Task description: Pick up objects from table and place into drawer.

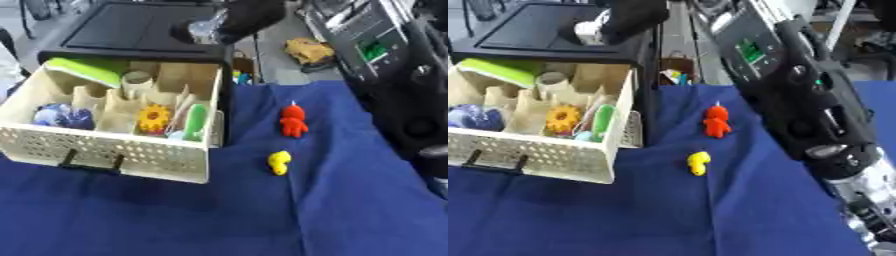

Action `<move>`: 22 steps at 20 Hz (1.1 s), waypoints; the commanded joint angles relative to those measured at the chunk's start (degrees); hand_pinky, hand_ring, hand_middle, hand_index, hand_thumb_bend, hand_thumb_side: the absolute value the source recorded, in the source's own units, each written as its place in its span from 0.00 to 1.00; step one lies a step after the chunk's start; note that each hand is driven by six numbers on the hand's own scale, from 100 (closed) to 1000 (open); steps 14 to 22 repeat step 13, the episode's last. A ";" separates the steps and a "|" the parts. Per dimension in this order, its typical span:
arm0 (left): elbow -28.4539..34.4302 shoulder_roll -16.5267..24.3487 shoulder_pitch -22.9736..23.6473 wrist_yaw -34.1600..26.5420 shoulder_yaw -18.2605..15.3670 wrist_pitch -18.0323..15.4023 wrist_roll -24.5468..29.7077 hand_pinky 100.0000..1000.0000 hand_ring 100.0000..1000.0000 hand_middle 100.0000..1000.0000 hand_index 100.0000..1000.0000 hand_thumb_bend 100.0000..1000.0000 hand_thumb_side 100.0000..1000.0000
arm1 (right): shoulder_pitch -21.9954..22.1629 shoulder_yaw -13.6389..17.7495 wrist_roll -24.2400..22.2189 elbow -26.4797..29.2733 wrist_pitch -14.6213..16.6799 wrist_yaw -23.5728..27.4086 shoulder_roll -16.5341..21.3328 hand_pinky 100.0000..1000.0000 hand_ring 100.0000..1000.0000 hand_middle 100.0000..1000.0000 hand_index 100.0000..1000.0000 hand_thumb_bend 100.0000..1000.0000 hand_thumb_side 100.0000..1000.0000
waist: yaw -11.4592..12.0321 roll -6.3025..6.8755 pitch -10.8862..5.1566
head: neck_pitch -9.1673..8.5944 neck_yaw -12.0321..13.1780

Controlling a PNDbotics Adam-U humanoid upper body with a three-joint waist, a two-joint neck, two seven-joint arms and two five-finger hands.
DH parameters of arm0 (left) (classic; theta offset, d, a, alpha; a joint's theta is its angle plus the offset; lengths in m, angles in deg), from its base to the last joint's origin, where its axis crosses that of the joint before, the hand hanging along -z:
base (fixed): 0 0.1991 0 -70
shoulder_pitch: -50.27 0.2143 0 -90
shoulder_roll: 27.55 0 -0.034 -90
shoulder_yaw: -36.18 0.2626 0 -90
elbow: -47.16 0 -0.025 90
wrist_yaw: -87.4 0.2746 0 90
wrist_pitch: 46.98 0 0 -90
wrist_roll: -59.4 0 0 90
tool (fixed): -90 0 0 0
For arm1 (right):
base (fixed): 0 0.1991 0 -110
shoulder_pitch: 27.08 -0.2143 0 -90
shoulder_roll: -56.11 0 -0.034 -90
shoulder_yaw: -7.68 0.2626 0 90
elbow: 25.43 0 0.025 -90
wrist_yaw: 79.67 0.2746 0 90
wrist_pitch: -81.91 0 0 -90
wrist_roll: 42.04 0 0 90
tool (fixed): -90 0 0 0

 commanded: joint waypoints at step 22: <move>0.71 0.30 1.69 1.48 -3.48 -0.04 -1.56 0.61 0.75 0.76 0.92 0.33 1.00 | 8.74 22.61 13.69 20.99 5.83 13.91 7.39 0.62 0.77 0.68 0.80 0.00 0.80 | -2.50 2.26 -1.20 | -0.45 1.56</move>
